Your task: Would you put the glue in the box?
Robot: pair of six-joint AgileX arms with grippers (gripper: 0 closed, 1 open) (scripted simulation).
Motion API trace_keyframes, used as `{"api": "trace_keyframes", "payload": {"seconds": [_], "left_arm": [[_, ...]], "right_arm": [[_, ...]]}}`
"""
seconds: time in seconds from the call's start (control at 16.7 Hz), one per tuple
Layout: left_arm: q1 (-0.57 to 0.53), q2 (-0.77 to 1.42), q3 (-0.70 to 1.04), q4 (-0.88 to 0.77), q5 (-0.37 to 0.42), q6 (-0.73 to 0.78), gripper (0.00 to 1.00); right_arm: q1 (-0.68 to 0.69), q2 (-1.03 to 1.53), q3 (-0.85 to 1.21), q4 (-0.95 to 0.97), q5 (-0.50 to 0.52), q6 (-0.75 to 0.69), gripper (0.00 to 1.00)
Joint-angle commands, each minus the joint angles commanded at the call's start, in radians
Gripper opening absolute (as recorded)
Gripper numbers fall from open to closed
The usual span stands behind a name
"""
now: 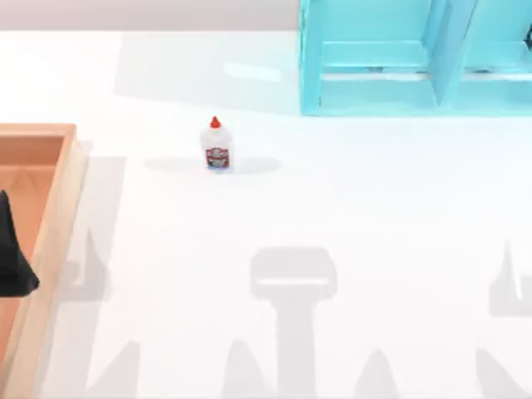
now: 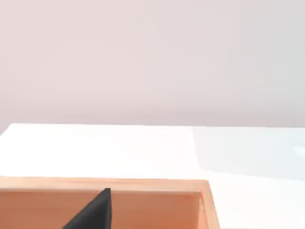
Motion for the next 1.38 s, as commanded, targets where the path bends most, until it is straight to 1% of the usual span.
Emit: {"api": "trace_keyframes", "payload": {"seconds": [0.3,1.08,1.38], "left_arm": [[-0.121,0.386,0.108,0.258,-0.111,-0.015,1.0],[-0.521,1.666,0.465,1.114,-0.482,-0.064,1.0],[-0.632,2.027,0.566,1.355,-0.587,-0.078,1.0]], "right_arm": [[0.0,0.0,0.0,0.0,0.0,0.0,1.0],[0.0,0.0,0.0,0.0,0.0,0.0,1.0],[0.0,0.0,0.0,0.0,0.0,0.0,1.0]]}}
